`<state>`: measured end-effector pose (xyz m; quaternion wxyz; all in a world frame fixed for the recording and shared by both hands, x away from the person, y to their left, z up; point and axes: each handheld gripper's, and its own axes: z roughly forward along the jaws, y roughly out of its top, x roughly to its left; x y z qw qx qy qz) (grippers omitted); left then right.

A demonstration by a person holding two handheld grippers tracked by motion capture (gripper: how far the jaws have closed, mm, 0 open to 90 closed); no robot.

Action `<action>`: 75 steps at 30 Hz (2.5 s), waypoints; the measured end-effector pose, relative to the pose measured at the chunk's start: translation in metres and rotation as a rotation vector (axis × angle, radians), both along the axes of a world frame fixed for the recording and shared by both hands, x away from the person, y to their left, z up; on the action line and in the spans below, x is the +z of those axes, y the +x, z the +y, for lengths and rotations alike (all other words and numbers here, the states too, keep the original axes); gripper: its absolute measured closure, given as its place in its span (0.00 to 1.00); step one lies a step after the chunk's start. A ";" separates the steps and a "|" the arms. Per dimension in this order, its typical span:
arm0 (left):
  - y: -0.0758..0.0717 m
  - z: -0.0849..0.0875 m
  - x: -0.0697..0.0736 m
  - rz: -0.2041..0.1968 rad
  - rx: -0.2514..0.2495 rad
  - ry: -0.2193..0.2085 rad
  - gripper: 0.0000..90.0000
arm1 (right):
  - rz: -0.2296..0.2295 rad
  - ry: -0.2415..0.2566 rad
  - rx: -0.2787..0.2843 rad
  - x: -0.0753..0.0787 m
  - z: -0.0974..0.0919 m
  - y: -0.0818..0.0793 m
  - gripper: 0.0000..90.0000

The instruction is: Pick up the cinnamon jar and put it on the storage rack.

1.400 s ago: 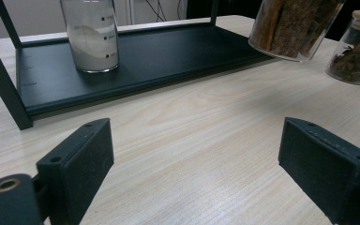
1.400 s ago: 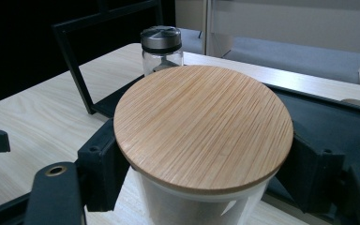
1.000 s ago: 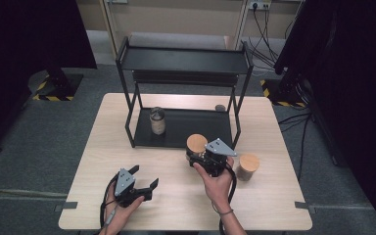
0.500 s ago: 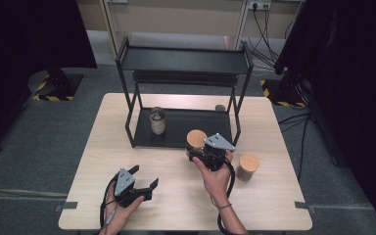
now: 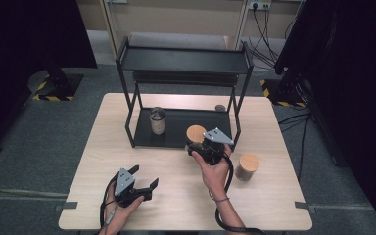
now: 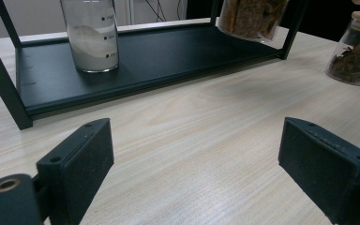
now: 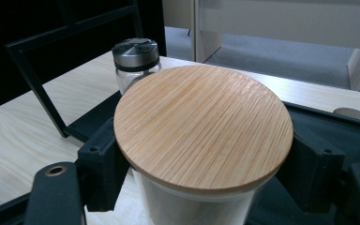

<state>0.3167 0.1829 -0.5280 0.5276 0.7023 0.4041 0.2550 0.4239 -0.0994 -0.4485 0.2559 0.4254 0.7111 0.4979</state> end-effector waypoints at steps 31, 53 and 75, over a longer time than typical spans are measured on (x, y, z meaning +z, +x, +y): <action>0.000 0.001 0.000 0.001 -0.002 -0.005 0.11 | 0.023 -0.016 -0.035 -0.001 0.018 0.032 0.29; 0.000 0.001 0.000 0.003 -0.005 -0.007 0.11 | 0.048 -0.038 -0.061 0.000 0.032 0.056 0.29; 0.000 0.001 0.000 0.005 -0.006 -0.010 0.11 | 0.073 -0.032 -0.081 -0.007 0.037 0.069 0.29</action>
